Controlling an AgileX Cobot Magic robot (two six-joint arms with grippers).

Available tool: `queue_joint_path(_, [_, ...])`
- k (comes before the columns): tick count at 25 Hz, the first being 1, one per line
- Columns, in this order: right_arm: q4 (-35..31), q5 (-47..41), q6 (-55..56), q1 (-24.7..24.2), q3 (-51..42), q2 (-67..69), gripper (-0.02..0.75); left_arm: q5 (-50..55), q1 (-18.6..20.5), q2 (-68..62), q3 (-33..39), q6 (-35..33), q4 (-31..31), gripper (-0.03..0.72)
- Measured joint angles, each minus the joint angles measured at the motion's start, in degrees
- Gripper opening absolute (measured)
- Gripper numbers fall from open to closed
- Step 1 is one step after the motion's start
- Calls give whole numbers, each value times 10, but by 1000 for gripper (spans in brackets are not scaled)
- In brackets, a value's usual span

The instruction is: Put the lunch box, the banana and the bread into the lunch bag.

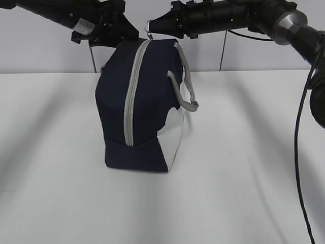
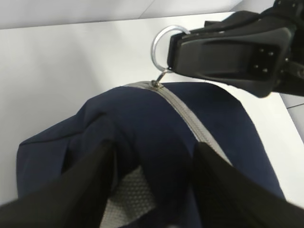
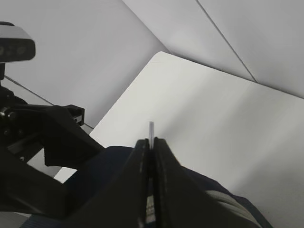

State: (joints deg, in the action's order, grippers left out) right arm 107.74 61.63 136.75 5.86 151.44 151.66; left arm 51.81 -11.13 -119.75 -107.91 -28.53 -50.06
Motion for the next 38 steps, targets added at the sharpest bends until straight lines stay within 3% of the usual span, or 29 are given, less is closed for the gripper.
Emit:
queue_joint_path(5, [0,0,0,0,1,0,-16,-5,0,-3,-1,3,3,296])
queue_joint_path(14, [0,-3,0,0,1,0,-16,-5,-1,-3,-1,3,8,39])
queue_joint_path(38, [0,-75,48,-10,1,38,-16,-7,-2,1,-1,-65,-6,24])
